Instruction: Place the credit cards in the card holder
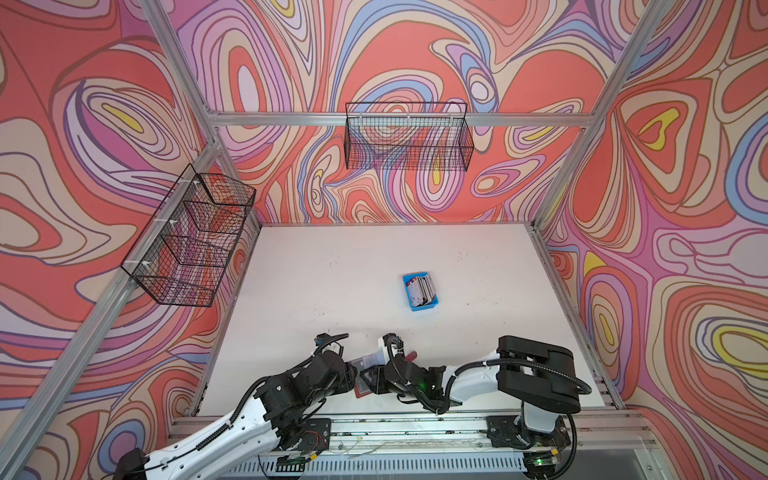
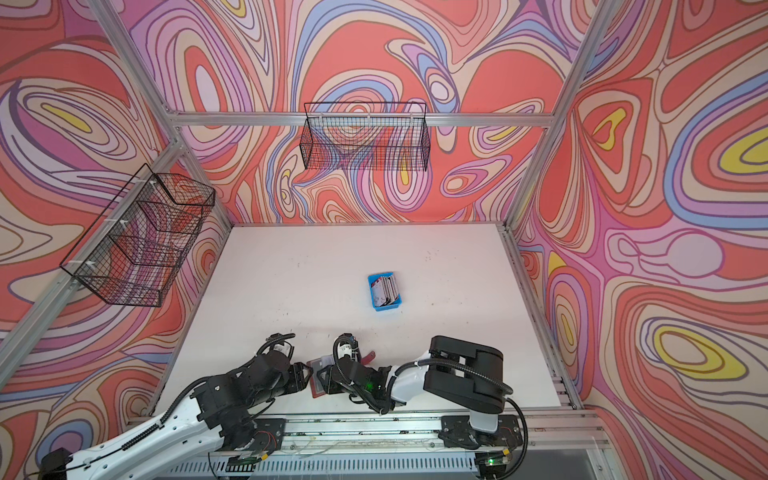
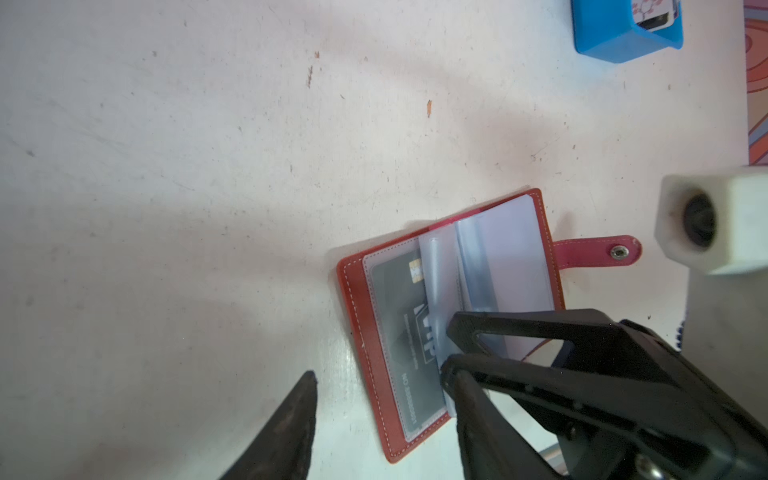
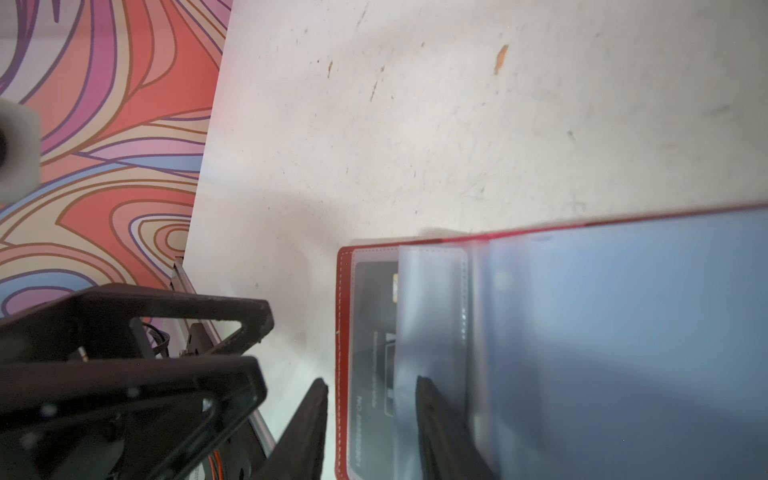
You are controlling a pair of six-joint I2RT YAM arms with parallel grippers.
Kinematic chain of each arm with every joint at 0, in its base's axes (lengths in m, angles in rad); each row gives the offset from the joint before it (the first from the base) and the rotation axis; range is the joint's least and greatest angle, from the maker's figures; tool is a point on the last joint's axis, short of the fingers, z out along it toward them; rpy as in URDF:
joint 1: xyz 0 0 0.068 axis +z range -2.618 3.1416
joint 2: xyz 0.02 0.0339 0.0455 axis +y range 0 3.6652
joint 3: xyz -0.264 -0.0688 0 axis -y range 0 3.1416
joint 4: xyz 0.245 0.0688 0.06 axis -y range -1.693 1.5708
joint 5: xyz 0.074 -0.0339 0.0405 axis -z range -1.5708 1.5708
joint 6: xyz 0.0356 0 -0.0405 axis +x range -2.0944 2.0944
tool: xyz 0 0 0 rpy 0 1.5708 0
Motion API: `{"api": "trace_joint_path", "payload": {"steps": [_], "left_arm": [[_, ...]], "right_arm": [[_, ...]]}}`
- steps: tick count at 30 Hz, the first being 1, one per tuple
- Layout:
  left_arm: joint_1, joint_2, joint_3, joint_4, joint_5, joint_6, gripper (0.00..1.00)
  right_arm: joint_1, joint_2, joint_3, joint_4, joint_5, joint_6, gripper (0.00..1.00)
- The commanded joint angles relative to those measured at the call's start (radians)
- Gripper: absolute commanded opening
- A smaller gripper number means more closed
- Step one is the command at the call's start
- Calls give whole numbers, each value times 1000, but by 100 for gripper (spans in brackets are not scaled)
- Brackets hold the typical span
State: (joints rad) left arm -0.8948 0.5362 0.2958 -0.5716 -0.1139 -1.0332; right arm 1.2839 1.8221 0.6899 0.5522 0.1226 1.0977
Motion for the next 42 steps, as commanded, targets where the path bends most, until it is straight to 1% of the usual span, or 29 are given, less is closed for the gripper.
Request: {"api": "trace_joint_path", "payload": {"steps": [1, 3, 6, 9, 11, 13, 17, 18, 23, 26, 35, 38, 42], "left_arm": [[9, -23, 32, -64, -36, -14, 56], [9, -28, 38, -38, -35, -9, 54], [11, -11, 46, 54, -30, 38, 52], [21, 46, 61, 118, -59, 52, 46], [39, 92, 77, 165, -43, 59, 41], [53, 145, 87, 235, -3, 76, 38], [55, 218, 91, 302, 14, 72, 37], [54, 233, 84, 348, 15, 62, 38], [57, 310, 47, 499, 93, 36, 38], [57, 352, 13, 567, 92, 26, 39], [71, 439, -52, 650, 92, 9, 40], [83, 463, -58, 647, 96, -2, 39], [100, 458, -60, 592, 74, -36, 38]], "right_arm": [[4, 42, 25, 19, -34, 23, 38], [4, 58, 31, 20, -33, 27, 36], [7, 63, 30, 19, -22, 30, 36], [7, 58, 23, 20, -13, 32, 36], [9, 57, 25, 19, -13, 31, 36], [9, 61, 28, 18, -12, 33, 35], [11, 68, 24, 26, -12, 34, 35], [12, 73, 24, 28, -11, 35, 35], [16, 93, 35, 38, -12, 38, 35], [17, 104, 42, 41, -15, 40, 34], [19, 112, 42, 42, -18, 41, 34], [20, 109, 43, 43, -17, 42, 34], [22, 99, 43, 34, -9, 42, 34]]}}
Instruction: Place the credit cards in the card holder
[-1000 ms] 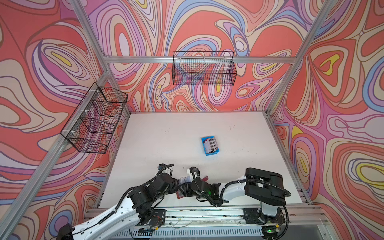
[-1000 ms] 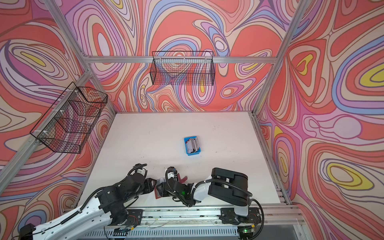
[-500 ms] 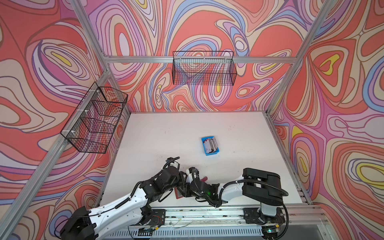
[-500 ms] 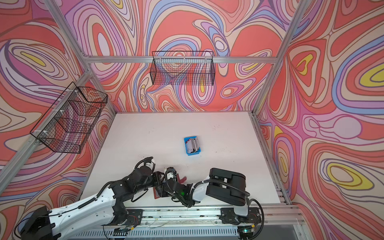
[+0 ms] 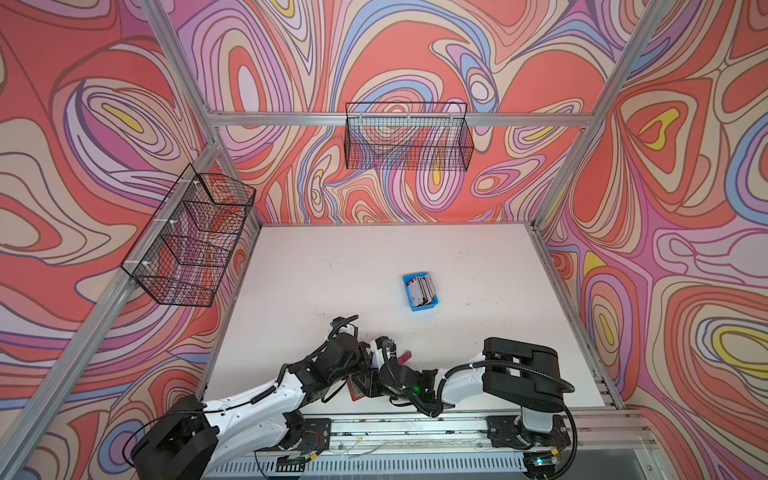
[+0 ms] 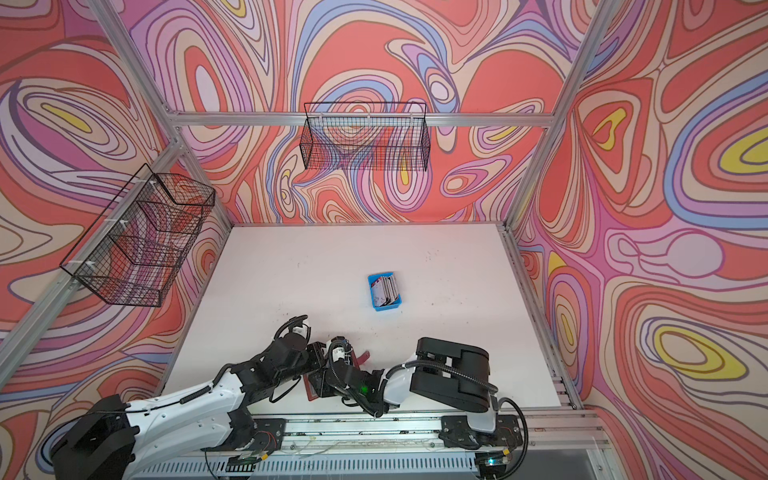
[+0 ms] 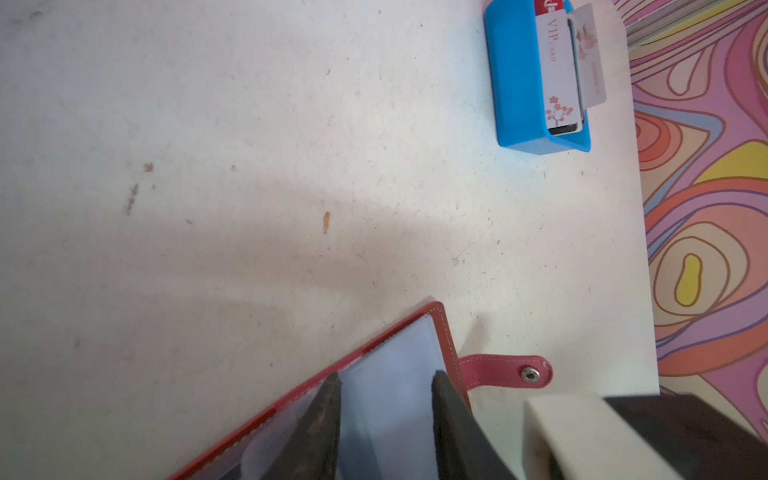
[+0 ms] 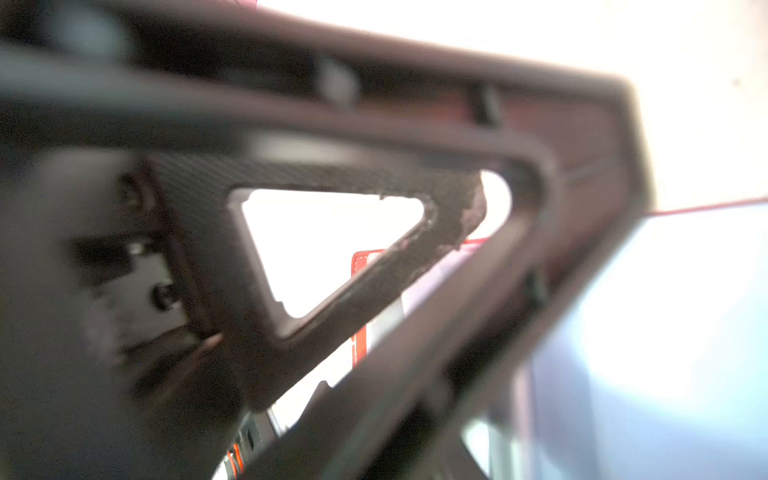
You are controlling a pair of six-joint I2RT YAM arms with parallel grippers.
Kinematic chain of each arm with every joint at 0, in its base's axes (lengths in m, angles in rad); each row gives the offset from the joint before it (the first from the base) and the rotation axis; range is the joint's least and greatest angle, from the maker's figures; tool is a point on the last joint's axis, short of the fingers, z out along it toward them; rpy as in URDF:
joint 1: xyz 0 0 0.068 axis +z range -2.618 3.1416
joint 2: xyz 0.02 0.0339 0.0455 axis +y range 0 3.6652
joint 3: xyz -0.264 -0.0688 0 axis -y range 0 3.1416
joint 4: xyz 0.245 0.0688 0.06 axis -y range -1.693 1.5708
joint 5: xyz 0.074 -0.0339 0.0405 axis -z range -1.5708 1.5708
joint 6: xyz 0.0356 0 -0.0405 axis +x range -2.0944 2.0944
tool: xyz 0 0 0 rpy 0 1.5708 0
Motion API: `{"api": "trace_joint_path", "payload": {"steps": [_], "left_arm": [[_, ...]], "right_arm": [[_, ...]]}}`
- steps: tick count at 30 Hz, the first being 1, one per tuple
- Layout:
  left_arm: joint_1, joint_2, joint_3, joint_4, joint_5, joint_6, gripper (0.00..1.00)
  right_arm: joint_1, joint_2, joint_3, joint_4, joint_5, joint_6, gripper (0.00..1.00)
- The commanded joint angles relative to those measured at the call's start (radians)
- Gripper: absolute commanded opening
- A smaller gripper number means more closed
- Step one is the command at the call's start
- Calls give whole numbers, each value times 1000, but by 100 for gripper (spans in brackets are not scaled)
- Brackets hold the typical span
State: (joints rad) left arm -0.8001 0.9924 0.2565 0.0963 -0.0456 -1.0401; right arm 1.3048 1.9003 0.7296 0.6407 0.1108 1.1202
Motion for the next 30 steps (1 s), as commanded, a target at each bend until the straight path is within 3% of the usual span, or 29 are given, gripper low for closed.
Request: {"api": "trace_joint_path", "payload": {"steps": [1, 11, 19, 30], "left_arm": [[10, -9, -20, -101, -6, -41, 38], [55, -108, -55, -174, 76, -129, 38], [56, -176, -93, -161, 75, -147, 39], [56, -131, -93, -112, 102, -135, 40]], "right_arm": [[-1, 17, 2, -56, 4, 20, 34], [-1, -7, 7, -79, 26, 9, 34], [-1, -64, 28, -128, 40, -22, 37], [0, -213, 4, -255, 118, -58, 42]]}}
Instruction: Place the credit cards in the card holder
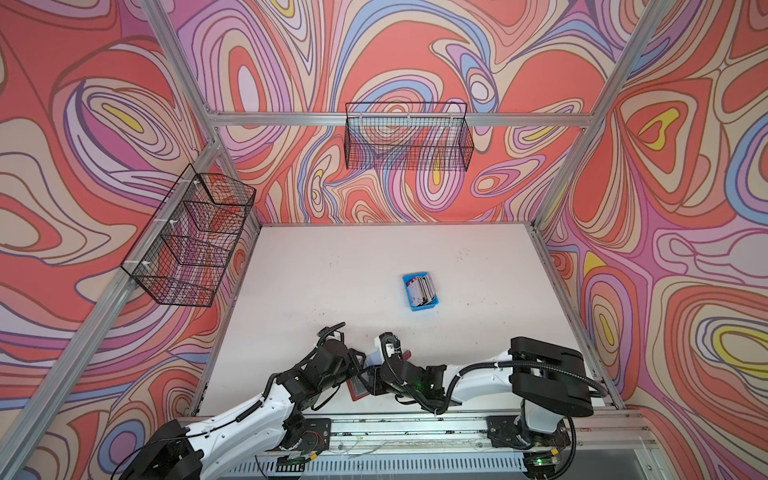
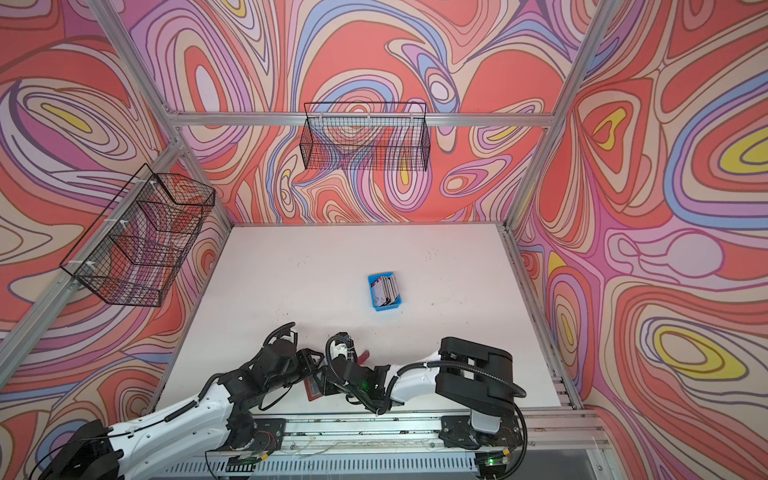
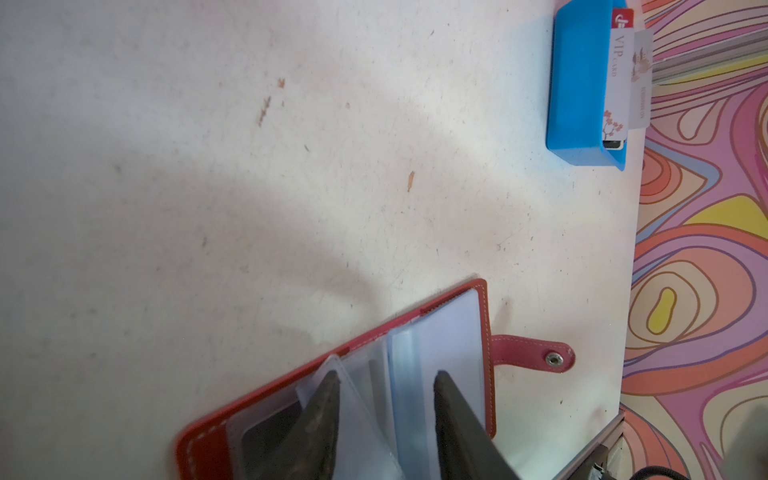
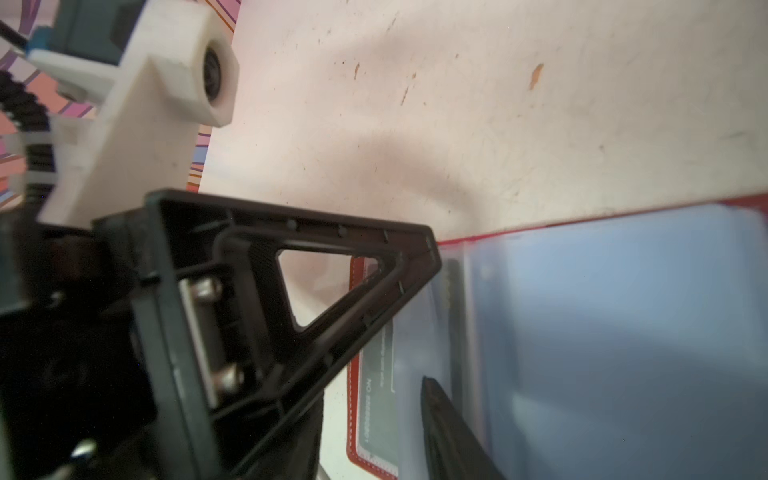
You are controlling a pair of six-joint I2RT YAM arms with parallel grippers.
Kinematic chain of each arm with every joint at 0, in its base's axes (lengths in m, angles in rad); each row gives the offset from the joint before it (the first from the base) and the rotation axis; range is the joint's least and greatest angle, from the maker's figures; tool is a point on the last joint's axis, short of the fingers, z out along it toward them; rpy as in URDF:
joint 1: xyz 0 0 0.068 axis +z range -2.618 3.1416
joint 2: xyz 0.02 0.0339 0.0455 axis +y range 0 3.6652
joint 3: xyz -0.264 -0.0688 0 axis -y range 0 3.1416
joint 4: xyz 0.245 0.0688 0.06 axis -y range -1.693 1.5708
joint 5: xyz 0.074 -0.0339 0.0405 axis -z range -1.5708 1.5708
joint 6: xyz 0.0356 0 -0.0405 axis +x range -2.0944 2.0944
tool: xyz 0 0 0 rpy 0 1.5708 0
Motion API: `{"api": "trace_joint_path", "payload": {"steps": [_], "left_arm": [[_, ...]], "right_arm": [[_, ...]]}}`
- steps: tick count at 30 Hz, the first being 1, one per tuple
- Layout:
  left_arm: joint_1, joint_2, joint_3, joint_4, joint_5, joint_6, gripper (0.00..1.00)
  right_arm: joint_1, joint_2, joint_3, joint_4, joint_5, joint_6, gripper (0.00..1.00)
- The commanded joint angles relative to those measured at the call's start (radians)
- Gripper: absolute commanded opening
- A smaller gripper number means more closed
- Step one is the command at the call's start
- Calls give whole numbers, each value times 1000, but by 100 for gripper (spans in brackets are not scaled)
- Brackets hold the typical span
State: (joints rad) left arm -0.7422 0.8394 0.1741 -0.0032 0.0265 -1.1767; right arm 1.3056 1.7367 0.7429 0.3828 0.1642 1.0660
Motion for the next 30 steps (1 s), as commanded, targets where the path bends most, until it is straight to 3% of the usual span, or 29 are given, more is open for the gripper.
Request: {"api": "trace_joint_path", "payload": {"steps": [1, 11, 22, 26, 30], "left_arm": [[-2, 28, -10, -8, 31, 3, 40], [0, 21, -7, -13, 33, 10, 39], [1, -139, 1, -155, -5, 21, 41], [1, -210, 29, -266, -35, 37, 42], [3, -318, 92, -482, -126, 69, 43]], "right_arm": [[-1, -59, -20, -3, 75, 0, 43], [8, -7, -40, 65, 31, 19, 44], [20, 63, 15, 87, -3, 15, 44], [37, 72, 39, 82, -9, 5, 43], [54, 103, 70, 78, -10, -1, 43]]}}
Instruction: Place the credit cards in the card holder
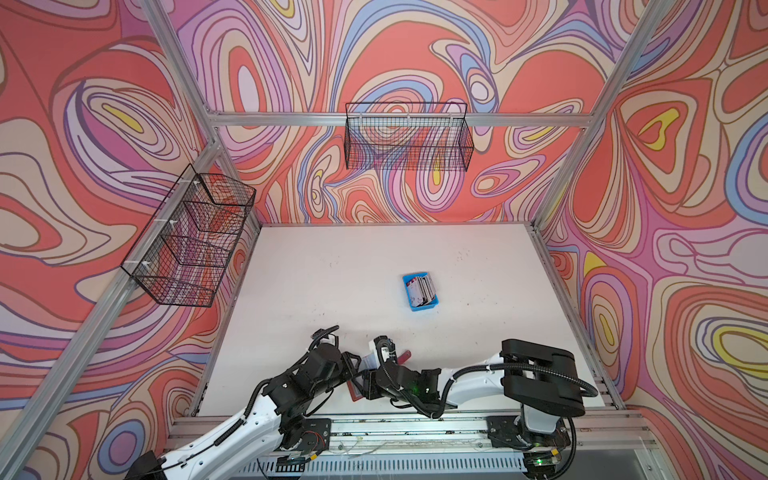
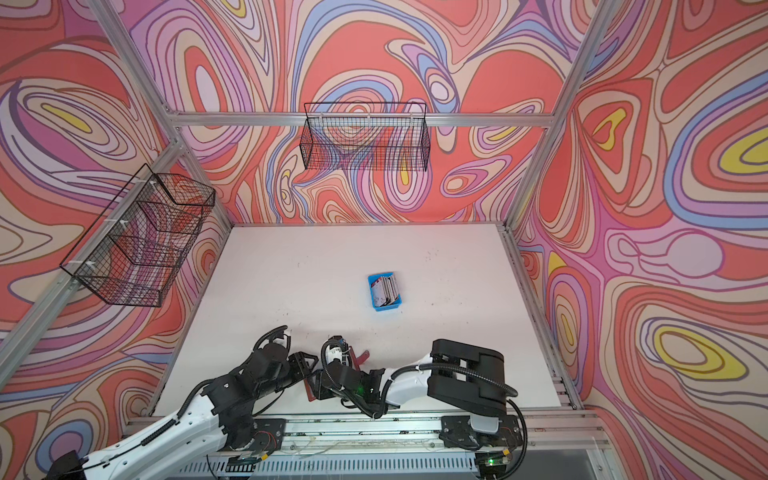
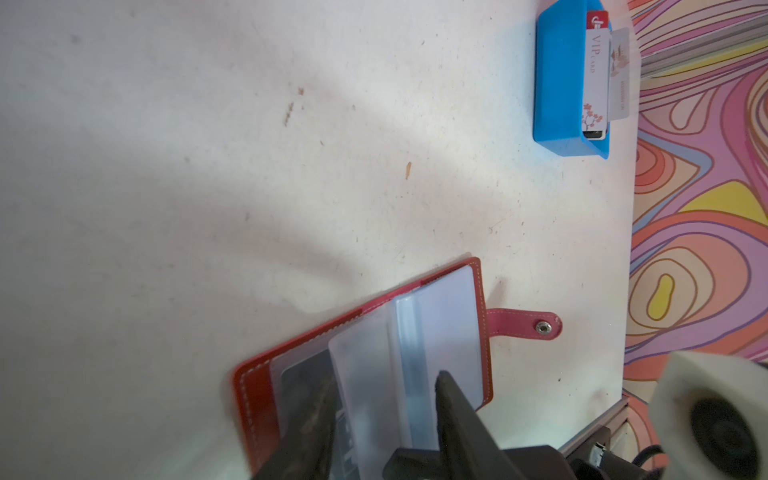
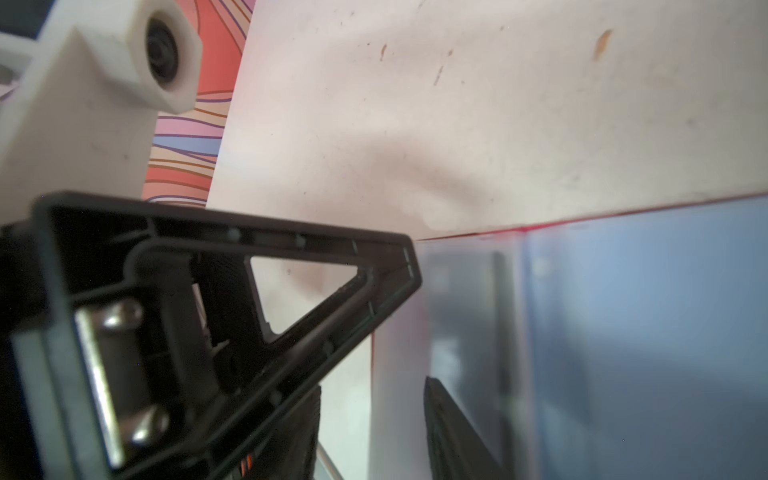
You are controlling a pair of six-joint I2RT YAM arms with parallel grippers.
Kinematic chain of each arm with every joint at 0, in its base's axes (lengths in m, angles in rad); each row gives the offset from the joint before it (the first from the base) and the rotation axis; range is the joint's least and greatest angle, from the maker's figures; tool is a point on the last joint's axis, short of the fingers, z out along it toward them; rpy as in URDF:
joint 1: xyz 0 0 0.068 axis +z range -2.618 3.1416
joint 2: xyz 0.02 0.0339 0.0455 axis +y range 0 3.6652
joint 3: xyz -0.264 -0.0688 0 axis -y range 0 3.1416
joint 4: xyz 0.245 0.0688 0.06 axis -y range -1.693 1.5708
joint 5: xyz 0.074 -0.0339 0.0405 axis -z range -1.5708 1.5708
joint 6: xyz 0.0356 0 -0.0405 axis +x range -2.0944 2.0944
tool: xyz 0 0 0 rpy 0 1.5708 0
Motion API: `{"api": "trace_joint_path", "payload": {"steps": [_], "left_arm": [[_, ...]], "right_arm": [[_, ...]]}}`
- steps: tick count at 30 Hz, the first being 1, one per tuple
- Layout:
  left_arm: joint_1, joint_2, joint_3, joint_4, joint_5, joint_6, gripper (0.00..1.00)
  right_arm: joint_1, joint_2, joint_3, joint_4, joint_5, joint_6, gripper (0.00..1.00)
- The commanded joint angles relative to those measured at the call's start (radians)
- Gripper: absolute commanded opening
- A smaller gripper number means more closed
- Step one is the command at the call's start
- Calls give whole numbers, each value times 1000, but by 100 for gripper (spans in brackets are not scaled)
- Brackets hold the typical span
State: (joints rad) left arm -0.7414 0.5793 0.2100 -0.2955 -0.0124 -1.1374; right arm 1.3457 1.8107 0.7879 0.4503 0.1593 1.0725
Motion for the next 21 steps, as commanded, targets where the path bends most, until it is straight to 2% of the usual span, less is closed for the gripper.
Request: {"api": "trace_joint_path", "payload": {"steps": [1, 5, 8, 10, 13, 14, 15, 18, 21], "left_arm": [[2, -91, 69, -243, -116, 32, 45], [2, -218, 82, -387, -205, -1, 53], [2, -299, 88, -401, -199, 53, 67], [2, -327, 148, -511, -221, 86, 71], [2, -351, 234, -691, -274, 98, 72], [-1, -362, 240, -707, -278, 101, 83], [-3, -375, 219, -676, -254, 118, 86], [-2, -376, 171, -578, -206, 215, 87], [-3, -314, 195, -653, -321, 163, 87]], "right_arm": [[14, 40, 27, 16, -5, -3, 44], [15, 82, 18, 67, -11, 23, 43], [14, 81, 29, 61, -23, 9, 43], [14, 34, 36, 2, -4, -24, 43], [-3, -103, 75, -181, 73, -113, 46], [-16, -147, 90, -237, 83, -144, 46], [-34, -195, 113, -302, 91, -175, 46], [-95, -309, 212, -525, 151, -279, 49], [-210, -380, 327, -723, 184, -383, 55]]}}
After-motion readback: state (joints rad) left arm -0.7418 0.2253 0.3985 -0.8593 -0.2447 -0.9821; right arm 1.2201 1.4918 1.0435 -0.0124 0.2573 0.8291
